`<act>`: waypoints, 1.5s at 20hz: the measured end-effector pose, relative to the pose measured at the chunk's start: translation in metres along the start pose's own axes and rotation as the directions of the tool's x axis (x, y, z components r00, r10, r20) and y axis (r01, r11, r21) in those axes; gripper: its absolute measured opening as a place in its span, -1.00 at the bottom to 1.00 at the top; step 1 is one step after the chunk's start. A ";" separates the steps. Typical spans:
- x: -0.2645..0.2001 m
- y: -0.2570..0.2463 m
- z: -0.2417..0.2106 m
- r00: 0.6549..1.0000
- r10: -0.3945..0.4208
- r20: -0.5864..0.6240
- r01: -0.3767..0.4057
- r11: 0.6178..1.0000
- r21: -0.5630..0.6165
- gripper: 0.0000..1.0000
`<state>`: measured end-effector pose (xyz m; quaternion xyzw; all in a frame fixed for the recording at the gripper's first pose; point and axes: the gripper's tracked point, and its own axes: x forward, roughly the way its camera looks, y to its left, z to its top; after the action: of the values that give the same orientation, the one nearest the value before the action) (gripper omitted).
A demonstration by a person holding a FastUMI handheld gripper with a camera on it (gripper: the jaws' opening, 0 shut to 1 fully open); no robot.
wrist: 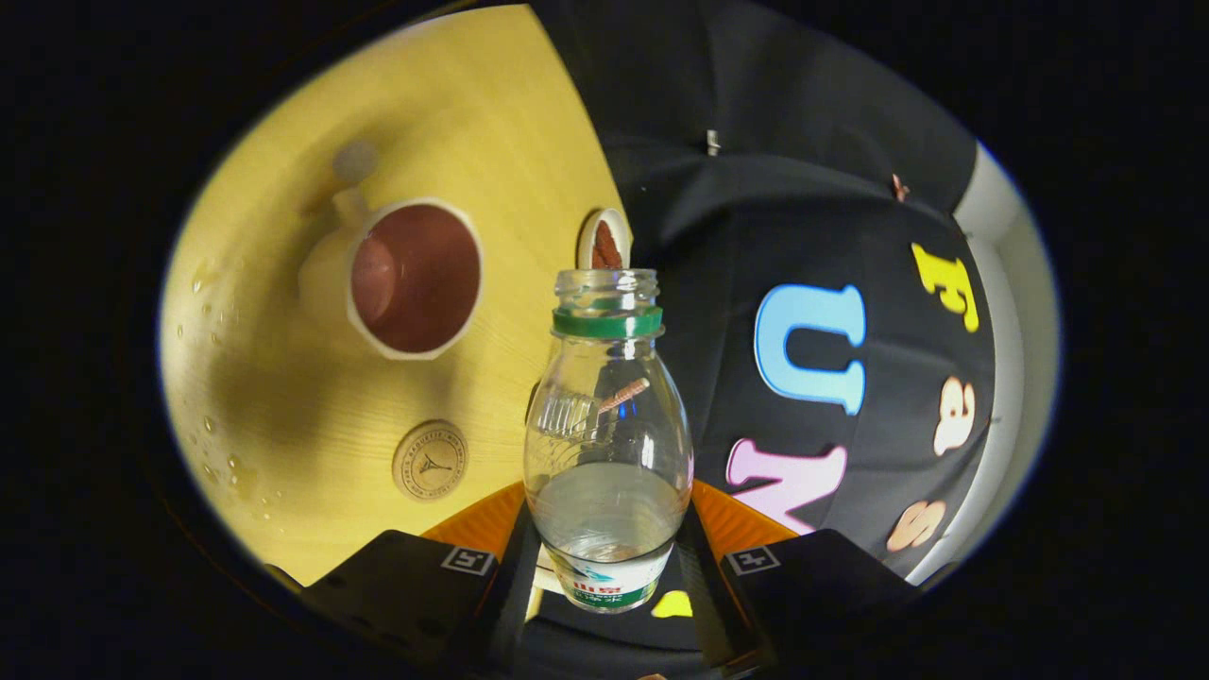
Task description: Take the bottle from table, then pour the juice into the cup, finally place the bottle on the coaster
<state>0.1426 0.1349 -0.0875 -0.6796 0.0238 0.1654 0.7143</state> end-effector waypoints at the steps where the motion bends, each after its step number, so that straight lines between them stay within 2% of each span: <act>1: -0.003 -0.006 -0.001 1.000 -0.009 0.000 0.009 0.998 0.067 0.46; 5: -0.008 -0.020 0.006 0.999 -0.012 0.036 0.001 0.956 0.294 0.46; 8: -0.004 -0.024 0.009 0.998 0.027 0.051 -0.048 0.876 0.479 0.46; 10: -0.002 -0.025 0.008 0.997 0.053 0.062 -0.079 0.802 0.592 0.47; 14: 0.002 -0.036 0.003 0.992 0.056 0.109 -0.118 0.665 0.737 0.47; 16: 0.005 -0.036 0.005 0.981 0.052 0.187 -0.182 0.582 0.793 0.47; 20: 0.017 -0.039 -0.011 0.974 0.001 0.225 -0.202 0.444 0.873 0.47; 24: 0.035 -0.020 -0.023 0.969 0.015 0.247 -0.242 0.261 0.935 0.48; 25: 0.041 -0.014 -0.027 0.969 0.012 0.246 -0.242 0.225 0.944 0.49; 27: 0.051 -0.003 -0.034 0.971 0.011 0.238 -0.235 0.192 0.953 0.49; 30: 0.066 0.014 -0.039 0.973 0.020 0.231 -0.231 0.178 0.956 0.49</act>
<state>0.2092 0.1102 -0.1209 -0.0490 0.1200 0.2261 0.9654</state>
